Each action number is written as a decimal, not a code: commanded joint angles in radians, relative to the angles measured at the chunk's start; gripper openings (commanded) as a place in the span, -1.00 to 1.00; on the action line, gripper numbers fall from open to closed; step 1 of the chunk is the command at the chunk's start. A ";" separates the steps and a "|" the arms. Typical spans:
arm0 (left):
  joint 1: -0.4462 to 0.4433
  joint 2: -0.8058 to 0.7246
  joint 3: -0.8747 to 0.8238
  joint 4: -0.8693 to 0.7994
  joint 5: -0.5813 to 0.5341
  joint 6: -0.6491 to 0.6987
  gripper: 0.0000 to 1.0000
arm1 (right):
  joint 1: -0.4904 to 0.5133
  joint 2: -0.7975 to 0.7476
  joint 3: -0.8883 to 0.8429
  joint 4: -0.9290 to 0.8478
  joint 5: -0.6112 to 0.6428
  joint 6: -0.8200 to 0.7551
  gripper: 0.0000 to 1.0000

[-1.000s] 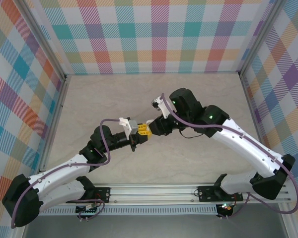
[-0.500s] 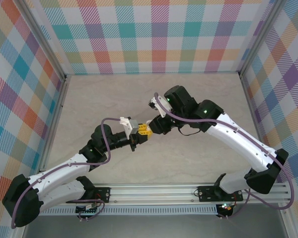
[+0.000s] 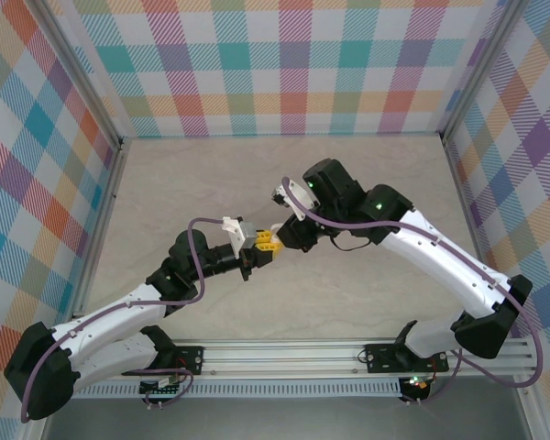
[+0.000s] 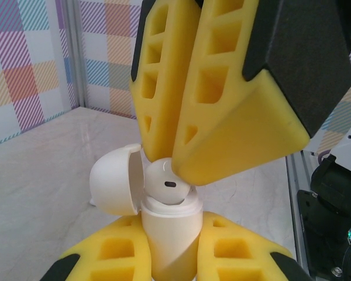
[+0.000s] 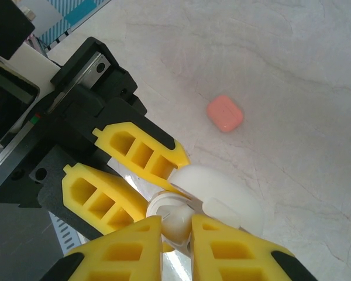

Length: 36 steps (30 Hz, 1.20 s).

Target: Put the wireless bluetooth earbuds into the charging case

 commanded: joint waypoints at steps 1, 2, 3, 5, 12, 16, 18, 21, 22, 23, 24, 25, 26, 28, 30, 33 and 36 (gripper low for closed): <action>0.003 -0.009 0.038 0.048 0.031 0.020 -1.00 | -0.004 -0.037 -0.036 0.021 -0.027 -0.045 -0.64; 0.003 -0.011 0.037 0.049 0.032 0.022 -1.00 | -0.007 -0.049 -0.054 0.038 -0.036 -0.058 -0.64; 0.003 -0.012 0.035 0.051 0.036 0.022 -1.00 | -0.011 -0.065 -0.076 0.059 -0.048 -0.080 -0.64; 0.004 -0.014 0.032 0.061 0.049 0.024 -1.00 | -0.015 -0.101 -0.123 0.101 -0.063 -0.134 -0.64; 0.003 -0.016 0.038 0.073 0.103 0.016 -1.00 | -0.056 -0.171 -0.189 0.159 -0.136 -0.275 -0.63; 0.004 -0.025 0.038 0.068 0.105 0.015 -1.00 | -0.062 -0.167 -0.182 0.133 -0.164 -0.334 -0.61; 0.003 -0.027 0.039 0.064 0.106 0.014 -1.00 | -0.063 -0.165 -0.186 0.133 -0.161 -0.338 -0.56; 0.003 -0.027 0.042 0.047 0.103 0.020 -1.00 | -0.062 -0.161 -0.157 0.135 -0.111 -0.244 -0.42; 0.003 -0.028 0.044 0.036 0.095 0.026 -1.00 | -0.063 -0.159 -0.137 0.131 -0.099 -0.187 -0.35; 0.003 -0.027 0.044 0.029 0.083 0.030 -1.00 | -0.063 -0.159 -0.119 0.127 -0.102 -0.145 -0.29; 0.003 -0.028 0.042 0.022 0.064 0.034 -1.00 | -0.063 -0.162 -0.108 0.125 -0.111 -0.076 -0.24; 0.003 -0.027 0.042 0.015 0.048 0.039 -1.00 | -0.063 -0.167 -0.106 0.129 -0.105 -0.018 -0.23; 0.004 -0.025 0.041 0.014 0.040 0.045 -1.00 | -0.062 -0.171 -0.107 0.130 -0.087 0.027 -0.23; 0.003 -0.017 0.039 0.023 0.030 0.049 -1.00 | -0.061 -0.173 -0.104 0.113 -0.061 0.112 -0.25; 0.003 -0.009 0.042 0.026 0.031 0.056 -1.00 | -0.058 -0.162 -0.092 0.092 -0.039 0.180 -0.30; 0.003 -0.002 0.042 0.032 0.034 0.073 -1.00 | -0.044 -0.122 -0.061 0.063 -0.041 0.256 -0.35; 0.003 0.000 0.035 0.035 0.014 0.102 -1.00 | -0.014 -0.082 -0.037 0.040 -0.037 0.284 -0.35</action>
